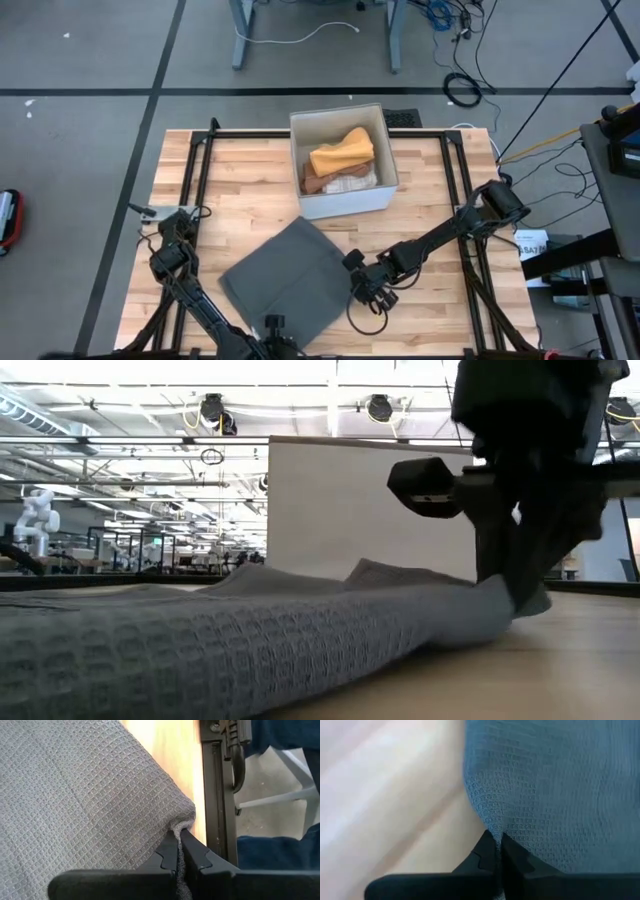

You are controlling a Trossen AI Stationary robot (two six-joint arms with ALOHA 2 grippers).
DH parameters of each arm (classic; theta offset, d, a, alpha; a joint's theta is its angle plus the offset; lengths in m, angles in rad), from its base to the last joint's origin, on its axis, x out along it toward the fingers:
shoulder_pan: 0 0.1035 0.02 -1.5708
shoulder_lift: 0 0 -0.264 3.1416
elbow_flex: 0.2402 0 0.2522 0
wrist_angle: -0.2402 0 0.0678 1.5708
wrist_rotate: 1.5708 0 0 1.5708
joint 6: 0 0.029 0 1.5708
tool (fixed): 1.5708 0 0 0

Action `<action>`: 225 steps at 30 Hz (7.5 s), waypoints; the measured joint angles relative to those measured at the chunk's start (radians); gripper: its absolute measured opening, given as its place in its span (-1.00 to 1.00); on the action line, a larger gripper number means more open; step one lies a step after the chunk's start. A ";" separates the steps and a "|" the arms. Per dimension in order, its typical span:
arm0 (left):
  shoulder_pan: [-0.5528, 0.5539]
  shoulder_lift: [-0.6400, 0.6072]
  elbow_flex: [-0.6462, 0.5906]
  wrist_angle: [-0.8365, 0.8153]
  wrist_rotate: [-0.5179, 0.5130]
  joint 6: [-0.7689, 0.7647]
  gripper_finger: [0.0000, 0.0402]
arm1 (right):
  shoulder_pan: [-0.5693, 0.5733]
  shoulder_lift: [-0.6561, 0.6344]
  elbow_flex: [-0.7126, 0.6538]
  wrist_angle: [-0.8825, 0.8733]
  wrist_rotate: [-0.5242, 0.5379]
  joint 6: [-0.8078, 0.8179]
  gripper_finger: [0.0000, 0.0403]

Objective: Fold towel
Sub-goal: Fold the orange towel

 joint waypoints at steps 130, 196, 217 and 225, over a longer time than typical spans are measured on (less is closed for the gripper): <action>-0.032 0.158 0.413 -0.231 -0.090 0.097 -0.98 | 0.114 -0.289 0.003 -0.137 -0.238 0.302 -1.00; -0.063 -0.001 0.281 -0.841 -0.102 -0.611 -0.35 | -0.159 -0.067 0.003 0.142 -0.069 0.058 -0.16; 0.000 -0.001 0.313 -0.788 -0.258 -0.384 -0.34 | -0.190 -0.010 0.005 -0.119 -0.059 0.138 -0.16; 0.060 -0.002 0.141 -0.722 -0.184 -0.370 -0.34 | -0.187 -0.033 0.004 -0.213 -0.058 0.148 -0.16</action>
